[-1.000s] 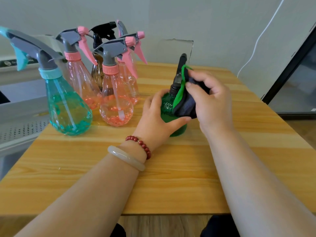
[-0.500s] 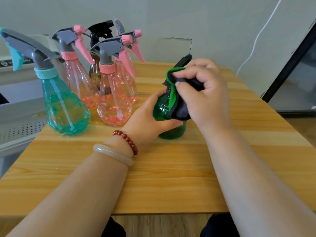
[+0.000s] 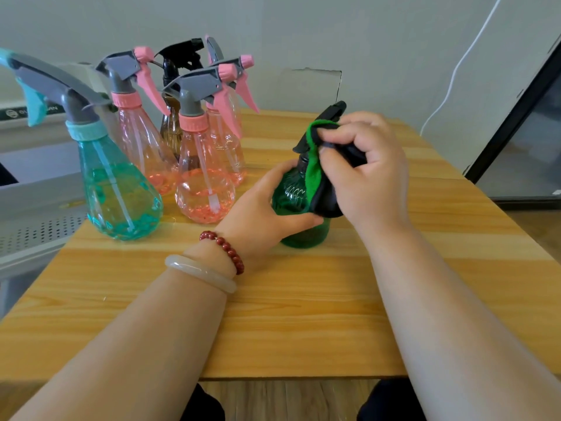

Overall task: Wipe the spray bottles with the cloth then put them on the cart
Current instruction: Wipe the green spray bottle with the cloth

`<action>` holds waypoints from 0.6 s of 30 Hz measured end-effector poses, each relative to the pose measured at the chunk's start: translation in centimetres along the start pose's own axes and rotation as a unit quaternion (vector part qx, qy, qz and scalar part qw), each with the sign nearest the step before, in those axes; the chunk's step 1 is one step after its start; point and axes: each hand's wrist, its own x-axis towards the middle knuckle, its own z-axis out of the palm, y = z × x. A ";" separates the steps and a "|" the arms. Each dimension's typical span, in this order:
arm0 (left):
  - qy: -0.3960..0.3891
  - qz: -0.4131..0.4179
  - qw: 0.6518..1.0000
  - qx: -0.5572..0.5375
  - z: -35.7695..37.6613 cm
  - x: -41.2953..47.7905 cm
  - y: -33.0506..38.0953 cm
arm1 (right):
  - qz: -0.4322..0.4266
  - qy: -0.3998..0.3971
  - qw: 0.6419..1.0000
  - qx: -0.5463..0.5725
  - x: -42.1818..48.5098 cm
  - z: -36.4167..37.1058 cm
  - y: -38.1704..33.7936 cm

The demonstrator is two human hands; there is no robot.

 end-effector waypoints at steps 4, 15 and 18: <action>-0.005 -0.005 1.000 -0.007 0.2 0.0 0.0 | 0.060 0.042 0.997 -0.003 0.2 0.0 0.9; 0.026 -0.010 0.999 -0.018 -0.1 0.2 -0.6 | 0.093 -0.077 0.992 -0.026 -1.6 0.3 1.9; 0.032 -0.018 0.999 -0.016 -0.3 0.2 -0.5 | 0.199 -0.106 0.974 -0.004 -1.3 0.1 2.7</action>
